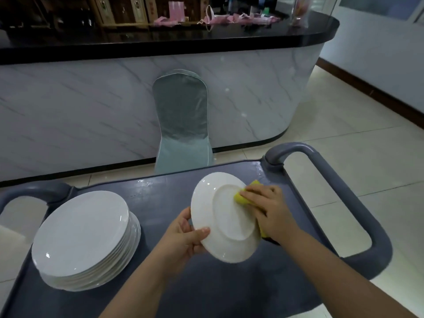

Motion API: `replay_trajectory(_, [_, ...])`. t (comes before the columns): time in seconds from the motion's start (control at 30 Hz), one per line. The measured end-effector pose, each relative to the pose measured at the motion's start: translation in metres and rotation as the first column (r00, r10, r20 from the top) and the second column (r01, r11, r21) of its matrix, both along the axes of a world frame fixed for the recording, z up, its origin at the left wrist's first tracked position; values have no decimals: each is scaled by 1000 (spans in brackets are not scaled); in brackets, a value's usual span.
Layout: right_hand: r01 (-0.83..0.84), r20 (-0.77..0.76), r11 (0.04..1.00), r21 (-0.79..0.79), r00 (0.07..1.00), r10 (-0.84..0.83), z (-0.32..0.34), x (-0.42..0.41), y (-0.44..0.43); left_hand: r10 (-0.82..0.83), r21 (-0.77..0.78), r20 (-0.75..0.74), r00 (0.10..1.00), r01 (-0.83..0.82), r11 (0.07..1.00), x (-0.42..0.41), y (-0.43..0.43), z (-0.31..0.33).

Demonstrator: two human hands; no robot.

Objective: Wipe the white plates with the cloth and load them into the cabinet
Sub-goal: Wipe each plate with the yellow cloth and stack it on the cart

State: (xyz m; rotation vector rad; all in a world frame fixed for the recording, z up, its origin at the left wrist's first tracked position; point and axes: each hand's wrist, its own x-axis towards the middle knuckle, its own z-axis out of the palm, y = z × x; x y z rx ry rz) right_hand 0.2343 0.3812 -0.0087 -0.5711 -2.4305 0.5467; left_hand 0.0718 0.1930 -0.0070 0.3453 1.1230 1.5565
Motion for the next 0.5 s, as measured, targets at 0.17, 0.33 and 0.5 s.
replay_trajectory(0.17, [-132, -19, 988, -85, 991, 131, -5, -19, -32, 71, -17, 9, 997, -71, 997, -2, 17, -2])
replay_trajectory(0.33, [-46, -15, 997, -68, 999, 45, -44, 37, -19, 120, -83, -40, 992, -123, 989, -9, 35, -4])
replay_trajectory(0.5, [287, 15, 946, -150, 958, -288, -53, 67, 20, 2, -211, -628, 778, -172, 962, 1, 96, -4])
